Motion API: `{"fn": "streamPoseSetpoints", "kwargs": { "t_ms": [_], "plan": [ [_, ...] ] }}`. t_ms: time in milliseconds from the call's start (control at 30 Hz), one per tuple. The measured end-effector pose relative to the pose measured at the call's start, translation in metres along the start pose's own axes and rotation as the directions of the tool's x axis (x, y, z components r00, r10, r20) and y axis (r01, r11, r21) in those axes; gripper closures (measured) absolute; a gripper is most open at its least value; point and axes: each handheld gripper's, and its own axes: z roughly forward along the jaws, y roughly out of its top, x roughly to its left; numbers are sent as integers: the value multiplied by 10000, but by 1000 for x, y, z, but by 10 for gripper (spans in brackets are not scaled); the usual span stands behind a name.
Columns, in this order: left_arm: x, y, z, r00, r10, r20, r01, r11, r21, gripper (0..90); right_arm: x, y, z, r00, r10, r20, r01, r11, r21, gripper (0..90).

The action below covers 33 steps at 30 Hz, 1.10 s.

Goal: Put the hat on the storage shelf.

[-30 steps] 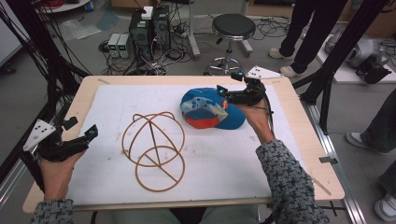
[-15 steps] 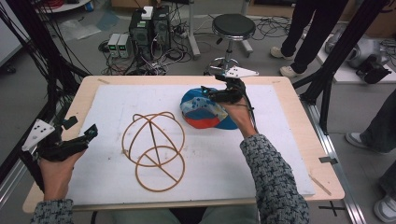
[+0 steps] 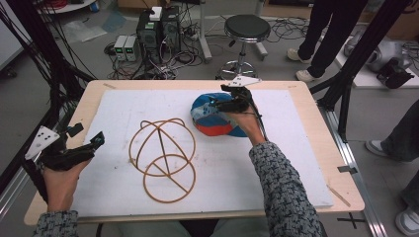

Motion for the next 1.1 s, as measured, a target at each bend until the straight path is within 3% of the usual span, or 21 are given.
{"fn": "streamPoseSetpoints", "kwargs": {
  "t_ms": [333, 600, 1100],
  "plan": [
    [1, 0, -1, 10000, -23, -36, 23, 10000, -6, 166, -2, -7, 8, 9994, 293, -187, -285, 9987, 413, 275],
    [2, 0, -1, 10000, -55, -57, 54, 10000, -47, 166, -2, -12, 14, 10000, -4, 65, -3, 9951, 988, 344],
    [2, 0, -2, 10000, -63, -63, 63, 10000, -43, 166, 4, -9, 15, 9971, -743, 132, 717, 9872, 1423, 754]
  ]
}}
